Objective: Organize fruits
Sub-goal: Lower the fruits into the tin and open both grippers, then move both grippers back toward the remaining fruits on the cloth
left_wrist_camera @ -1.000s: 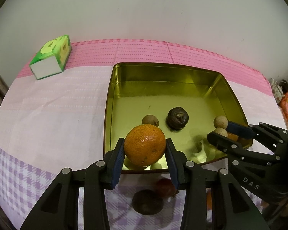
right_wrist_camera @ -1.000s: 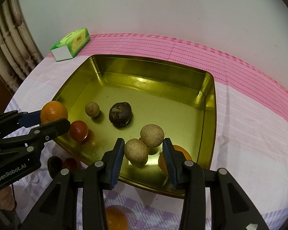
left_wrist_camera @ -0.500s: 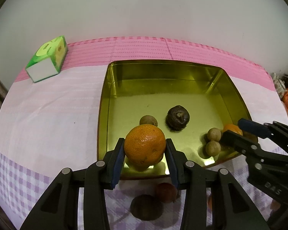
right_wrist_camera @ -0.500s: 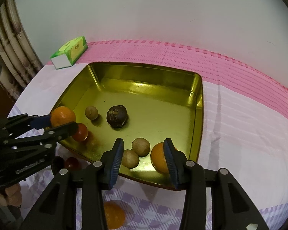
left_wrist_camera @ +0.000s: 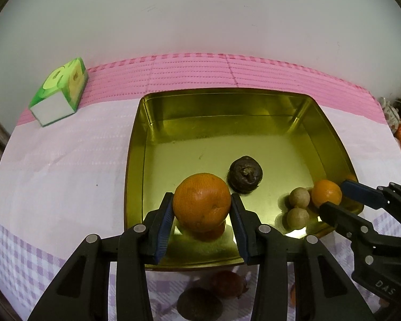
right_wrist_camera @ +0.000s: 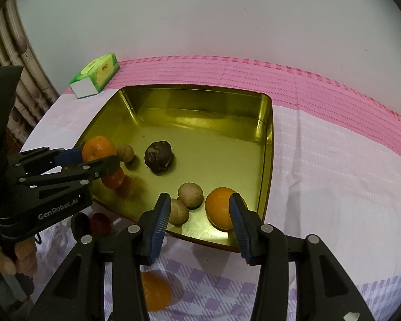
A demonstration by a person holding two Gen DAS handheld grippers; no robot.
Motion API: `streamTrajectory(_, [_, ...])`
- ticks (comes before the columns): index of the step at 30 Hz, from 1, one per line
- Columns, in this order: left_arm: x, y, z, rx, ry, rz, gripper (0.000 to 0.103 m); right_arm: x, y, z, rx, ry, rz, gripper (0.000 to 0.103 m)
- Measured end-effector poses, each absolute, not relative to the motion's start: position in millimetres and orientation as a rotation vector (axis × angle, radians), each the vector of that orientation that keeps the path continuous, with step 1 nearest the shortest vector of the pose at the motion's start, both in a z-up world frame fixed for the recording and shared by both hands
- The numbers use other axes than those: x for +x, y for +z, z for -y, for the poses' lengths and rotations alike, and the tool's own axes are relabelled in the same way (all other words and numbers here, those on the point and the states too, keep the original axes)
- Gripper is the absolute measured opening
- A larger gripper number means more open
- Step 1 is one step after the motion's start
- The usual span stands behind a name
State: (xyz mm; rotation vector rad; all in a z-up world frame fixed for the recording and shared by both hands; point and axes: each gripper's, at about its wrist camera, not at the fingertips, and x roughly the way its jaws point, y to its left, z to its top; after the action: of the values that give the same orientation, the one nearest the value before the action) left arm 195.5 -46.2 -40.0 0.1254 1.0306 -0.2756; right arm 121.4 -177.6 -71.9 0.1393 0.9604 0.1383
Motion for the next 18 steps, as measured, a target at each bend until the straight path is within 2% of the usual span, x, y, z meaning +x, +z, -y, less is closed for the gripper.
streamTrajectory(18, [193.8, -41.7, 45.4, 0.139, -0.255, -1.038, 0.043, 112.0, -68.0, 177.5, 0.140, 0.136, -0.954, 0.043])
